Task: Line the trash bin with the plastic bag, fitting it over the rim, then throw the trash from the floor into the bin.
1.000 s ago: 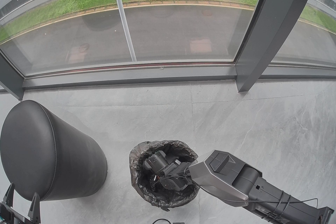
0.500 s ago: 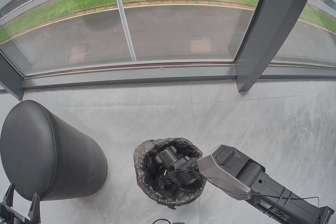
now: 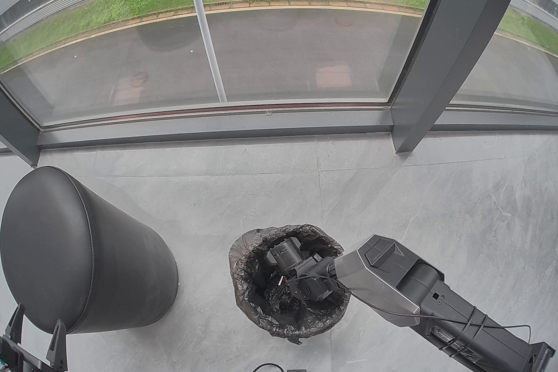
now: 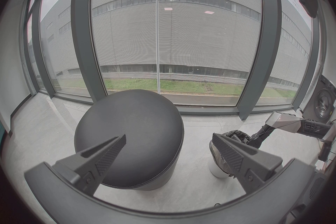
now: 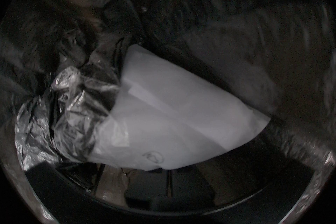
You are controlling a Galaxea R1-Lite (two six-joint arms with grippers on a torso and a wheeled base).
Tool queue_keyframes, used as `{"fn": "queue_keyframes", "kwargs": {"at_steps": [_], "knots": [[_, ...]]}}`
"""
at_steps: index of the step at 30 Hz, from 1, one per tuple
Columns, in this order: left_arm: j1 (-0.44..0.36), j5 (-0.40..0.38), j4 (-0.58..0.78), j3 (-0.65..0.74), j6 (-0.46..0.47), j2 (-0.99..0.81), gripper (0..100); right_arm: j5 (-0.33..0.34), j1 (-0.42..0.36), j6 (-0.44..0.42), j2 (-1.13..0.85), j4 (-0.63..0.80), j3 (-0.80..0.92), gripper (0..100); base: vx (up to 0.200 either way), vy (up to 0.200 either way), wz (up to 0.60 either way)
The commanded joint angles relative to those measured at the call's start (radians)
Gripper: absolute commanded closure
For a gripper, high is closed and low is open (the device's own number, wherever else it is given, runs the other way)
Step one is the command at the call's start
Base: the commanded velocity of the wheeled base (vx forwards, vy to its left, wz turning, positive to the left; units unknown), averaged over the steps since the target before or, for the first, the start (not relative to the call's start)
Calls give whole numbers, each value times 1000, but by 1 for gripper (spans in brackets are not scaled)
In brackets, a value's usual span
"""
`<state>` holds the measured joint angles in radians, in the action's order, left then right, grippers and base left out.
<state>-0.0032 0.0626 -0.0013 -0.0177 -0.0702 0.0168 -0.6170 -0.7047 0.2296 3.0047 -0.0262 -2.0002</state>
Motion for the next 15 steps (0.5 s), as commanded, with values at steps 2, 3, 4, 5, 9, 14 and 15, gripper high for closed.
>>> {"fn": "queue_keyframes", "kwargs": {"at_steps": [2,3,4,5,9,14,15], "knots": [[0,0,0,2,0,-15,0,0,17,2,-6,-20,0,100,0,0,0],[0,0,0,2,0,-17,0,0,16,2,-6,-23,0,100,0,0,0],[0,0,0,2,0,-17,0,0,16,2,-6,-23,0,100,0,0,0],[0,0,0,2,0,-17,0,0,14,2,-6,-26,0,100,0,0,0],[0,0,0,2,0,-17,0,0,7,5,-4,-26,0,100,0,0,0],[0,0,0,2,0,-15,0,-1,13,4,-7,-31,0,100,0,0,0],[0,0,0,2,0,-17,0,-1,14,5,-12,-31,0,100,0,0,0]]}}
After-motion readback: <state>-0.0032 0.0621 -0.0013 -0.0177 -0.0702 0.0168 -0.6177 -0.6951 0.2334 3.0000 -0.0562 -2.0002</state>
